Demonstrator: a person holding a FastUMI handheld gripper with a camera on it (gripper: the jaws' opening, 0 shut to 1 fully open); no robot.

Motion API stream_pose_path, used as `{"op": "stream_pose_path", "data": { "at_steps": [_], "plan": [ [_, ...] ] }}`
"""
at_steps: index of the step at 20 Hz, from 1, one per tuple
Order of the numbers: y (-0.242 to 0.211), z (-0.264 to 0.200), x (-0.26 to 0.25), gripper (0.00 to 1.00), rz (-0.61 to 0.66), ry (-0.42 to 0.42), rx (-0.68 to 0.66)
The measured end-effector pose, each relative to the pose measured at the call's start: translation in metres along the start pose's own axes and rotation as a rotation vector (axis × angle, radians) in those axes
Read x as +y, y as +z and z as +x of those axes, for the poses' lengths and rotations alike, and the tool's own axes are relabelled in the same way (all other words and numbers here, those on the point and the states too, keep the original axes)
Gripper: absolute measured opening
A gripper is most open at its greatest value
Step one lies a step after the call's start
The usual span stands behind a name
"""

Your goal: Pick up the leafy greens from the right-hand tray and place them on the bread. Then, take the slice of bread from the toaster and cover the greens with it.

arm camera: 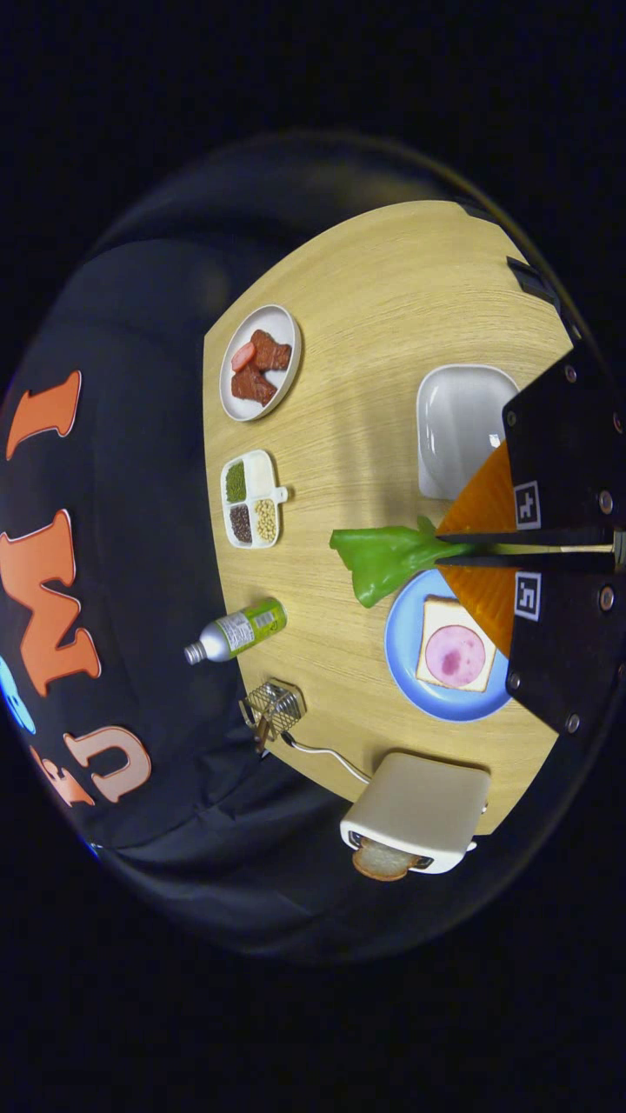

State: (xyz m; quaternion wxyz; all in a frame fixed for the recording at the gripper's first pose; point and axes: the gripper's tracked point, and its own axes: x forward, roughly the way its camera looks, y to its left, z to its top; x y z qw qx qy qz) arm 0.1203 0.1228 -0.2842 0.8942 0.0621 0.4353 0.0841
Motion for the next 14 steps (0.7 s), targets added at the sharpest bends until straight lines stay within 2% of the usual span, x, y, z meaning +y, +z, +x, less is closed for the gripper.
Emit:
{"op": "stream_pose_path", "data": {
  "at_steps": [7, 14],
  "plan": [
    [-0.016, 0.026, 0.046, 0.04, -0.116, 0.007, 0.044],
    [-0.025, 0.056, 0.056, 0.03, -0.220, -0.066, 0.055]
  ]
}}
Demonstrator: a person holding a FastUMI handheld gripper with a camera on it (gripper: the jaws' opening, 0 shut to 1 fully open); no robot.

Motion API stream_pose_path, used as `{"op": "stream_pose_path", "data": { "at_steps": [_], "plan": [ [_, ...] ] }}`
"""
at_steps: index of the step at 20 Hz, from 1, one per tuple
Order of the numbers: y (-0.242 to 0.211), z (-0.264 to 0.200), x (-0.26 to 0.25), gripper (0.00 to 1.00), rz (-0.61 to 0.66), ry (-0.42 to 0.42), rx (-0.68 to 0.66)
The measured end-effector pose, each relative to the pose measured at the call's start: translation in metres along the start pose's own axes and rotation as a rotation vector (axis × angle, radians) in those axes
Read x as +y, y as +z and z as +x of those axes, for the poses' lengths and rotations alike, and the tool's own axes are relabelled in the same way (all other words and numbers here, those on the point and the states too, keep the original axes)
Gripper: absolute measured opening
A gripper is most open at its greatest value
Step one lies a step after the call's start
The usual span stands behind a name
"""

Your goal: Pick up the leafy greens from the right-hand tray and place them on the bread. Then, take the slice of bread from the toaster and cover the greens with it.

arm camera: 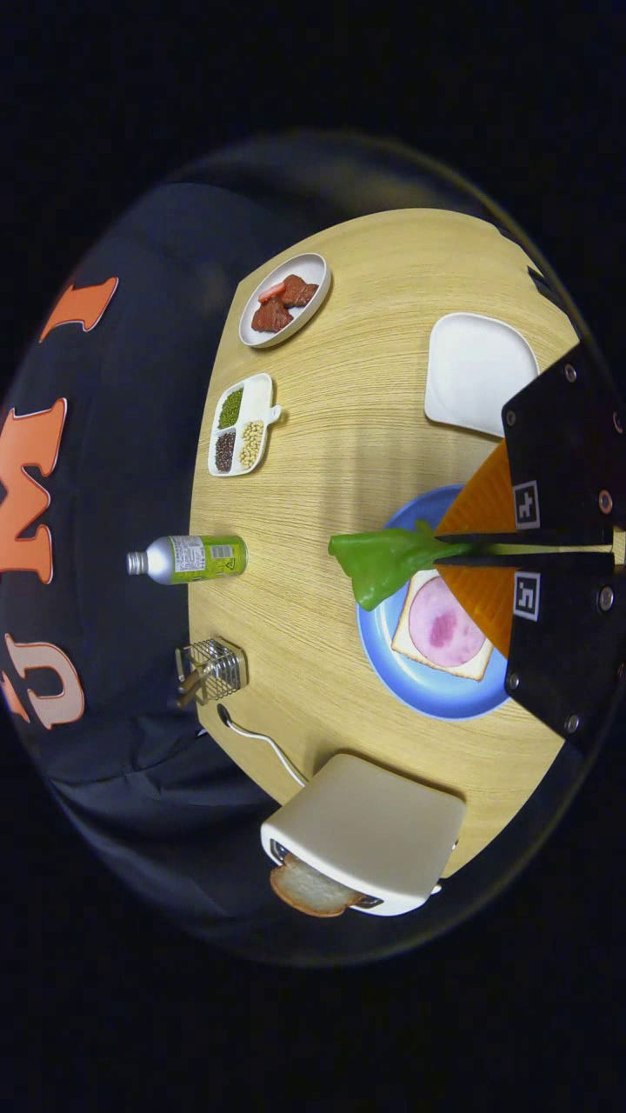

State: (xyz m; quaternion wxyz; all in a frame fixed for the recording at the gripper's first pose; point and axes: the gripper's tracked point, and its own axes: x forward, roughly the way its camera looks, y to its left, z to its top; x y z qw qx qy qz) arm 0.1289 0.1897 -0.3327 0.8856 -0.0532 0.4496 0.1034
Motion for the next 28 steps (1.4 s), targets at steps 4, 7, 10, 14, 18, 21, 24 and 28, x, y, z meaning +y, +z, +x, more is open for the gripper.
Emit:
{"op": "stream_pose_path", "data": {
  "at_steps": [4, 7, 10, 14, 18, 21, 24, 28],
  "plan": [
    [0.000, 0.012, -0.001, 0.03, -0.048, -0.055, -0.008],
    [-0.006, 0.020, 0.011, 0.04, -0.058, -0.035, 0.014],
    [-0.009, 0.024, 0.032, 0.05, -0.052, 0.023, 0.028],
    [-0.017, 0.029, 0.049, 0.09, -0.049, 0.072, 0.059],
    [-0.019, 0.030, 0.061, 0.18, -0.040, 0.123, 0.072],
    [-0.019, 0.027, 0.068, 0.28, -0.030, 0.148, 0.070],
    [-0.015, 0.024, 0.068, 0.32, -0.015, 0.152, 0.063],
    [0.003, 0.005, 0.075, 0.45, 0.013, 0.158, 0.027]
  ]
}}
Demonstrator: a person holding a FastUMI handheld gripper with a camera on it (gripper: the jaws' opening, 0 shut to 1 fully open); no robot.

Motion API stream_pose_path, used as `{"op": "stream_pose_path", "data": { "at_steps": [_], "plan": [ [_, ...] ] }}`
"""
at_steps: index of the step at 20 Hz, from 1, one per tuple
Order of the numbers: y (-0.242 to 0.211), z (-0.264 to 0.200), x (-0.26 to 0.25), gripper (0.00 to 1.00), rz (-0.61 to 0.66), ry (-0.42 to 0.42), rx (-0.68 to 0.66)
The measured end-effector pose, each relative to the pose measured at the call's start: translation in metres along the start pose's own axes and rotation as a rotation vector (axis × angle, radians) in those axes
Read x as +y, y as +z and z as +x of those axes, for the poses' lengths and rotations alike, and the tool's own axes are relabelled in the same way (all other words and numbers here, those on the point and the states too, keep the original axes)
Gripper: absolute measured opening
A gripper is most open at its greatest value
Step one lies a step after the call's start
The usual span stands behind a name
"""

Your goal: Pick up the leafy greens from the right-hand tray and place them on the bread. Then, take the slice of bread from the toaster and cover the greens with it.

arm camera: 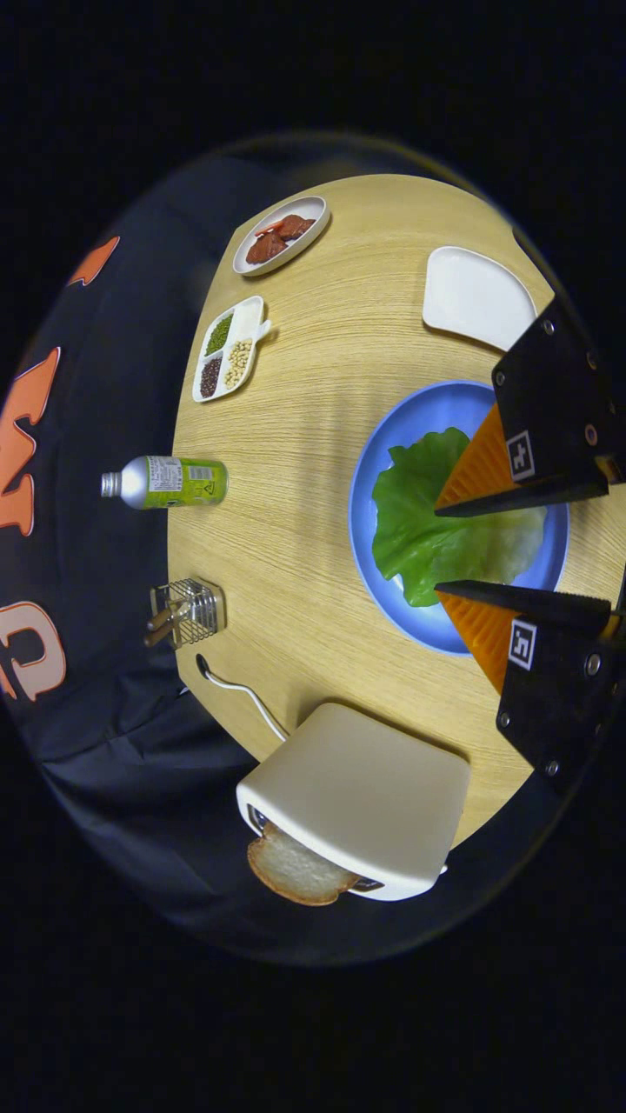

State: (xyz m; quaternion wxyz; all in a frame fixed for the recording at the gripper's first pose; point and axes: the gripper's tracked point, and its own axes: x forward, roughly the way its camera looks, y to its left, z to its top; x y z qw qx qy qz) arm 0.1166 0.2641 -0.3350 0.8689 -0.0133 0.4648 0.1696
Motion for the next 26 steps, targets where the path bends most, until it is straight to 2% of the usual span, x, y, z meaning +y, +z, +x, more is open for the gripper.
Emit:
{"op": "stream_pose_path", "data": {
  "at_steps": [6, 9, 11, 18, 26],
  "plan": [
    [0.034, -0.037, 0.042, 0.68, -0.009, 0.036, -0.050],
    [0.045, -0.053, 0.074, 0.83, -0.028, 0.069, -0.047],
    [0.057, -0.062, 0.092, 0.88, -0.032, 0.078, -0.054],
    [0.084, -0.084, 0.160, 0.92, -0.052, 0.139, -0.048],
    [0.098, -0.074, 0.213, 0.92, -0.031, 0.162, 0.012]
  ]
}}
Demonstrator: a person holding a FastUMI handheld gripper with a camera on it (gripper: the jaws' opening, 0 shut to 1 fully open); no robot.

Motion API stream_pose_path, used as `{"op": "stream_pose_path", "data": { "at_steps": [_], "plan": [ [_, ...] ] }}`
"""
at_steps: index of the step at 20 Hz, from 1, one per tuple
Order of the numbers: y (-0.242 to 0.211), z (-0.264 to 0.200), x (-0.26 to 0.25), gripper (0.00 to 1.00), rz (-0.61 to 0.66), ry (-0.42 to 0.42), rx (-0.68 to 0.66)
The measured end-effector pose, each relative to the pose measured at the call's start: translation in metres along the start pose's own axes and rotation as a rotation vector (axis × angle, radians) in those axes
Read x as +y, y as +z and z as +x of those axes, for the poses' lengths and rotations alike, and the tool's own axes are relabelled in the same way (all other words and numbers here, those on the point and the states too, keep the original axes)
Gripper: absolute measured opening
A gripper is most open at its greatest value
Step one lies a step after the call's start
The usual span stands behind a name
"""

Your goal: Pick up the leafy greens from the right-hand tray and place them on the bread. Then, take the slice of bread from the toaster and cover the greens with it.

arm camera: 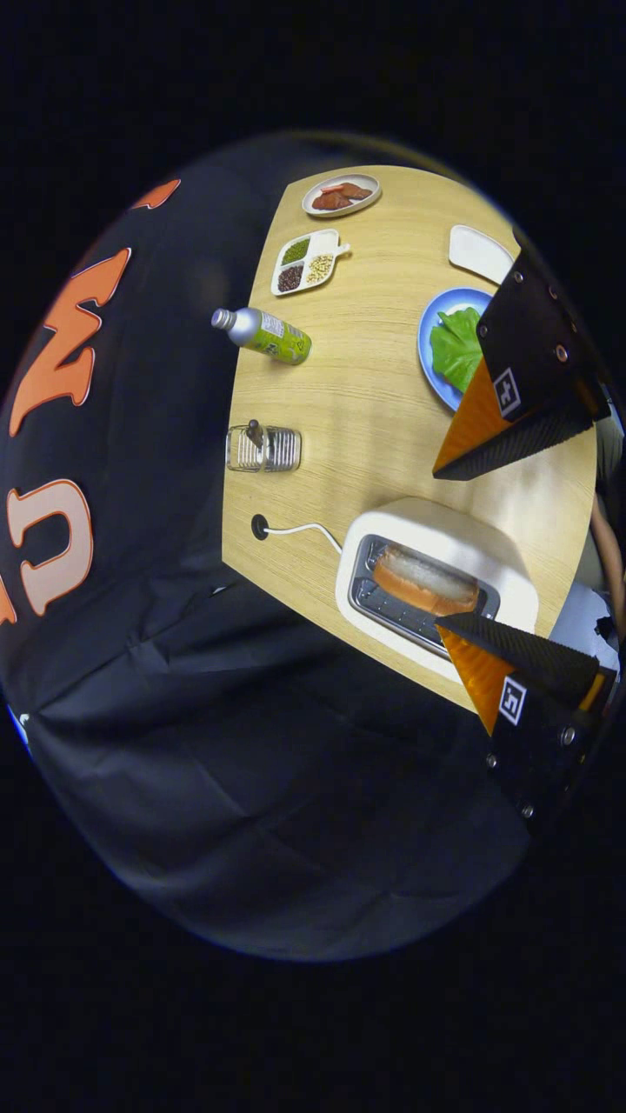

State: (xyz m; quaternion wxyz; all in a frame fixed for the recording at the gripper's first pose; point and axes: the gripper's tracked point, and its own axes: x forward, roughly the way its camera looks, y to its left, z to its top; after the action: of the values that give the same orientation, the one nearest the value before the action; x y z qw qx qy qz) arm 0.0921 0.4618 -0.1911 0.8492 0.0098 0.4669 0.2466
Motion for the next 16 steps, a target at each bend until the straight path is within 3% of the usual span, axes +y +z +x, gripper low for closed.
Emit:
{"op": "stream_pose_path", "data": {
  "at_steps": [8, 16],
  "plan": [
    [-0.003, 0.038, 0.027, 0.86, 0.034, -0.017, 0.100],
    [-0.006, 0.067, 0.018, 0.51, 0.084, -0.076, 0.155]
  ]
}}
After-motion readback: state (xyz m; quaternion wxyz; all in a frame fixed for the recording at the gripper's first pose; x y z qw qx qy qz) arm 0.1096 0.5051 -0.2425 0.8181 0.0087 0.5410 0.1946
